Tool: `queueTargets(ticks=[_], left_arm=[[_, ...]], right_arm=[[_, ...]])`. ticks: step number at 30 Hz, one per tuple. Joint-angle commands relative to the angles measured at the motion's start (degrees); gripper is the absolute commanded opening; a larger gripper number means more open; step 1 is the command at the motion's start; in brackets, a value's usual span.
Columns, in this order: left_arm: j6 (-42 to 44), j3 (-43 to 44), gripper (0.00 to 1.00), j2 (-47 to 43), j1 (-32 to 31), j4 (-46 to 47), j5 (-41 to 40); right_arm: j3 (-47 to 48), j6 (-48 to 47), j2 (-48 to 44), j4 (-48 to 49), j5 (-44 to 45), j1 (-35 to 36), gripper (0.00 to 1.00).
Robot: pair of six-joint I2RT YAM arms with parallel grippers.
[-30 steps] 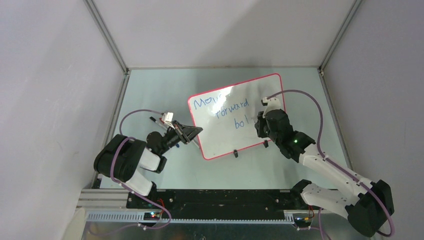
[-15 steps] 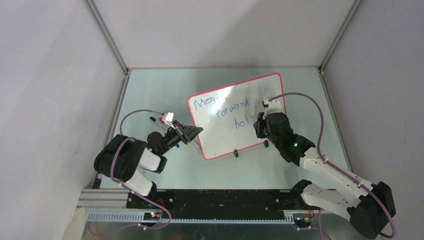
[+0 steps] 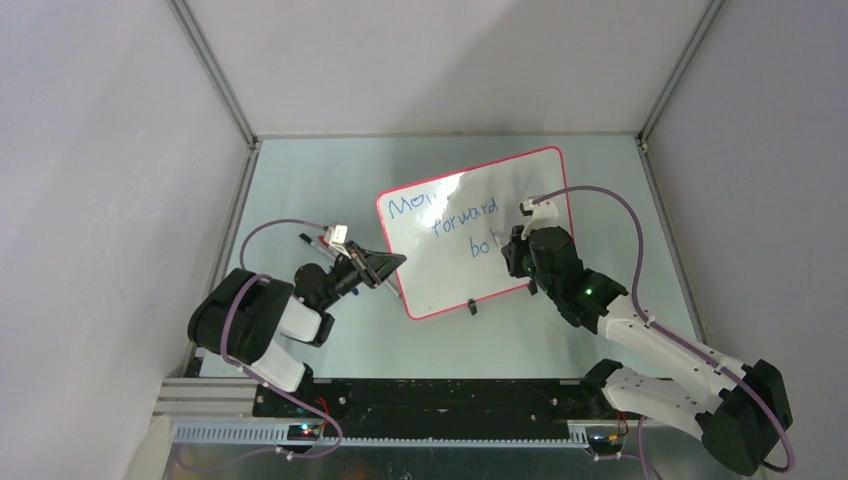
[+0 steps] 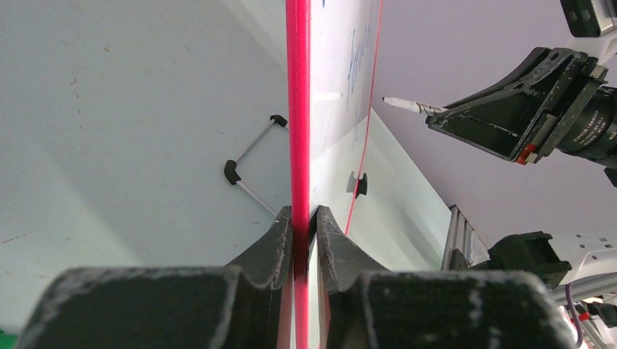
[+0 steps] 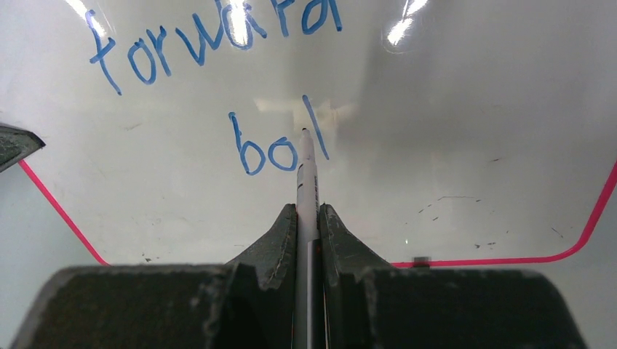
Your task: Write a sentence on the whiteboard
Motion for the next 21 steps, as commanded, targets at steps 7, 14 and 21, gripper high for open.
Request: queueTargets(ticks=[7, 14, 21], left_arm=[[3.71, 0.01, 0.01, 0.01, -0.43, 1.5, -2.49], [3.62, 0.08, 0.01, 0.28, -0.45, 1.5, -2.27], [3.54, 0.15, 0.01, 0.24, -0.47, 1.5, -2.15]], right_arm=[[-0.28, -0.65, 1.11, 3.44, 2.79, 1.34, 0.0], [-0.28, -1.14, -0.15, 2.31, 3.25, 1.25, 0.0], [-0.28, -1.45, -0.7, 1.06, 2.76, 1.07, 0.0]])
